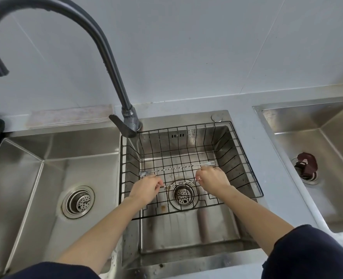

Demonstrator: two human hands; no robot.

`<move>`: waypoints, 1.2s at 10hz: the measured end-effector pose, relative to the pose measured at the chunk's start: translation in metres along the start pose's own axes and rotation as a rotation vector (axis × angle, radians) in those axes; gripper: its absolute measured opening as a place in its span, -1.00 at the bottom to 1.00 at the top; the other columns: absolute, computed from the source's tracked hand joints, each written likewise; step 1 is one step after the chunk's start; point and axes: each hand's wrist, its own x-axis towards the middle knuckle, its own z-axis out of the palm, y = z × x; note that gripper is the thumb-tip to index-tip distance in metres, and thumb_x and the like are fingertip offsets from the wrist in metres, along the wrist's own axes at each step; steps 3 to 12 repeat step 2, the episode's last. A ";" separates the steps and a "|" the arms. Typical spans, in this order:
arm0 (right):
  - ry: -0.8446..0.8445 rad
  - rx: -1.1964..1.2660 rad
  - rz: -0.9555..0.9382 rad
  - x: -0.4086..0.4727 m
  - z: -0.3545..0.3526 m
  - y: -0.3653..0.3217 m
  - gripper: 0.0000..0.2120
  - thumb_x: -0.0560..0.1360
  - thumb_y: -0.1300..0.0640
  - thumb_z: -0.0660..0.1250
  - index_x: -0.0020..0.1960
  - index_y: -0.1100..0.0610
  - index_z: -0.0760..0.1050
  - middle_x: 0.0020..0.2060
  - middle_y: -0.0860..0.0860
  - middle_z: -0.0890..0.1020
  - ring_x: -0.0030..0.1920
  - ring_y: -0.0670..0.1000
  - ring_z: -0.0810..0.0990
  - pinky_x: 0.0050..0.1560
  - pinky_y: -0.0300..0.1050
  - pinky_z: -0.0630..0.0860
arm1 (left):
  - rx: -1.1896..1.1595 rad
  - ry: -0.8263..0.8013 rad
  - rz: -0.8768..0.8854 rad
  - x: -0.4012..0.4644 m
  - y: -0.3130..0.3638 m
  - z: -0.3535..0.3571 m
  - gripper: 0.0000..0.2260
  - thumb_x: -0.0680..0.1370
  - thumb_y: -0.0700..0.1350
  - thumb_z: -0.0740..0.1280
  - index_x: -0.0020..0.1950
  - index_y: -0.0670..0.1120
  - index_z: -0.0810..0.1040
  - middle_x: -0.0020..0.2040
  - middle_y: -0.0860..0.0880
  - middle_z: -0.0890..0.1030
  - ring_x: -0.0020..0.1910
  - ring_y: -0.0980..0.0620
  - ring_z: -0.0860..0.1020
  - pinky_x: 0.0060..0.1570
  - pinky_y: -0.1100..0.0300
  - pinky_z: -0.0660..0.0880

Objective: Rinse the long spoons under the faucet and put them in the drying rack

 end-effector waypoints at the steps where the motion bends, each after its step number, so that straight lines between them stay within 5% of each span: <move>1: 0.020 -0.010 0.003 -0.001 -0.004 -0.003 -0.73 0.55 0.24 0.16 0.18 0.09 0.51 0.19 0.07 0.55 0.24 0.10 0.48 0.30 -0.03 0.31 | 0.022 0.031 0.015 -0.004 0.003 -0.009 -0.77 0.57 -0.17 0.15 0.16 -0.06 0.51 0.17 -0.01 0.58 0.14 0.01 0.52 0.06 0.12 0.50; 12: 0.022 0.015 0.009 -0.002 -0.008 -0.008 -0.73 0.55 0.22 0.16 0.20 0.09 0.50 0.21 0.07 0.55 0.25 0.11 0.48 0.32 -0.01 0.29 | 0.063 0.050 0.026 -0.006 0.003 -0.014 -0.75 0.57 -0.15 0.15 0.21 -0.05 0.49 0.20 -0.02 0.58 0.17 -0.01 0.53 0.13 0.10 0.48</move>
